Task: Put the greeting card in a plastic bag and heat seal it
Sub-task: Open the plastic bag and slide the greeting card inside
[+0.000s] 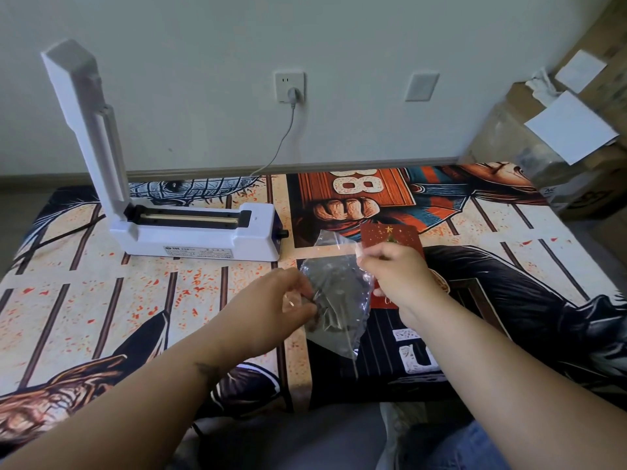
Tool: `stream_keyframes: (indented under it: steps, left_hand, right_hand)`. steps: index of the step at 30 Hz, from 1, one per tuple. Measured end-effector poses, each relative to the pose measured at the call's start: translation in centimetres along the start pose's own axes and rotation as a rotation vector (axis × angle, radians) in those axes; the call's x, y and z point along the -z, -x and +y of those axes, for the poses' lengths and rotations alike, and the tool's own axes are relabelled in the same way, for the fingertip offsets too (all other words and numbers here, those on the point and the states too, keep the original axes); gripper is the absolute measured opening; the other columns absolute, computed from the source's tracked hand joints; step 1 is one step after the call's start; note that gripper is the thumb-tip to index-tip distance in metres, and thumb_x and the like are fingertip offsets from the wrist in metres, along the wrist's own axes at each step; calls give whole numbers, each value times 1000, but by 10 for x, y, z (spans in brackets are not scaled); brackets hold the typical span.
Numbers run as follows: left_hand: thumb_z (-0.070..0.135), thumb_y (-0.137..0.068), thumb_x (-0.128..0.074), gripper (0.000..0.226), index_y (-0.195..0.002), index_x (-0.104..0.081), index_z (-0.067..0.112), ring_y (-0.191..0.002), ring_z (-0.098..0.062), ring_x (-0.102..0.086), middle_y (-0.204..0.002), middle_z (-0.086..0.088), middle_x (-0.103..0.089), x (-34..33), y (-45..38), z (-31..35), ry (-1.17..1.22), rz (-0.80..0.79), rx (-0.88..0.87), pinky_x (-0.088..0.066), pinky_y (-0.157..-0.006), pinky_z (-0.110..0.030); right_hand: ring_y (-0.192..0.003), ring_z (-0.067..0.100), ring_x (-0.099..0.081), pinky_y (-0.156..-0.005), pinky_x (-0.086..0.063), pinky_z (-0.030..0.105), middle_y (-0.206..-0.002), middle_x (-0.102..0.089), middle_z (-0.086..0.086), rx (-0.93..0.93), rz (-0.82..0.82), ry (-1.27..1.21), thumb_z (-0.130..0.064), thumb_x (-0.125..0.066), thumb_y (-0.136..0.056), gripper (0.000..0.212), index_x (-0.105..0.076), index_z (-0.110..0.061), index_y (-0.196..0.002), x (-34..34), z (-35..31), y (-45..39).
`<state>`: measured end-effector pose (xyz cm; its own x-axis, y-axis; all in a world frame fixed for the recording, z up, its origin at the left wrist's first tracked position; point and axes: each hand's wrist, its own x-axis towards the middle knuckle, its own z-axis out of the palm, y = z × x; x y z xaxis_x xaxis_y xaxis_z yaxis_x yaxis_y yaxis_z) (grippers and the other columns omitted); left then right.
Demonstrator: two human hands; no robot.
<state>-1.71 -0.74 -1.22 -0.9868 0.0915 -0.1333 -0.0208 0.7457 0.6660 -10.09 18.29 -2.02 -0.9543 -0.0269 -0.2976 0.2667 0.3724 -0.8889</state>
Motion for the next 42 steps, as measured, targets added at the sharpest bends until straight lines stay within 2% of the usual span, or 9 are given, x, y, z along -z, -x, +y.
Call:
stream_keyframes:
  steps: [5, 10, 17, 21, 26, 29, 31, 35, 42]
  left_hand:
    - [42, -76, -77, 50, -115, -51, 26, -106, -7, -56, -113, 8, -59, 4, -5, -1, 229, 123, 194, -40, -83, -21]
    - [49, -62, -80, 82, -132, -45, 24, -103, -7, -64, -116, 6, -65, 8, -9, 1, 613, 85, 319, -47, -77, -19]
    - [56, -53, -77, 51, -96, -75, 30, -89, -13, -73, -96, 1, -79, 11, -13, 5, 951, 57, 391, -46, -75, -33]
    - [47, -79, -70, 23, -90, -78, 29, -84, -11, -75, -95, 2, -80, 12, -15, 7, 947, 72, 426, -44, -67, -32]
    - [38, -94, -56, 25, -96, -77, 25, -79, -7, -73, -95, 1, -80, 16, -13, 8, 911, 114, 420, -44, -71, -33]
    - [37, -92, -57, 23, -92, -77, 26, -78, -7, -73, -93, 2, -80, 18, -12, 8, 898, 128, 421, -44, -75, -36]
    - [37, -92, -58, 23, -90, -78, 26, -79, -7, -73, -93, 1, -80, 18, -13, 9, 894, 124, 420, -43, -75, -36]
    - [36, -91, -58, 24, -81, -79, 29, -80, -8, -73, -92, 2, -80, 20, -12, 11, 890, 123, 420, -40, -72, -35]
    - [36, -94, -56, 25, -90, -76, 23, -71, -2, -72, -91, 3, -80, 22, -10, 14, 889, 139, 423, -39, -67, -32]
  right_hand:
    - [-74, 11, -71, -59, -54, 26, -83, -72, -4, -35, -128, -252, -11, -60, -85, 13, -61, -18, -73, 3, -9, 4]
    - [-74, 25, -71, -73, -55, 43, -79, -70, 10, -71, -300, -529, -9, -54, -90, 15, -59, -16, -78, 4, -18, 7]
    - [-73, 23, -69, -66, -54, 38, -79, -71, 9, -92, -428, -562, -9, -53, -91, 15, -59, -14, -78, 5, -17, 10]
    - [-80, 21, -70, -71, -56, 38, -86, -72, 7, -72, -462, -480, -13, -58, -89, 6, -63, -13, -86, 3, -14, 10]
    - [-81, 14, -67, -69, -52, 32, -84, -73, -7, -28, -168, -241, -41, -61, -87, 20, -66, -23, -84, 2, -11, 3]
    - [-84, 14, -61, -64, -45, 27, -92, -65, -7, 62, 63, 38, -32, -55, -90, 10, -62, -28, -84, 8, -6, -6]
    - [-90, 16, -59, -63, -44, 27, -98, -62, -6, 81, 107, 163, -25, -57, -89, 7, -61, -29, -90, 11, -1, -10]
    - [-113, 27, -45, -93, -44, 49, -119, -52, 1, 48, 189, 462, -29, -62, -84, 20, -57, -34, -103, 15, 8, -18]
    - [-125, 31, -31, -94, -42, 48, -138, -34, 5, -27, 196, 626, -35, -74, -74, 61, -41, -34, -126, 13, 18, -16]
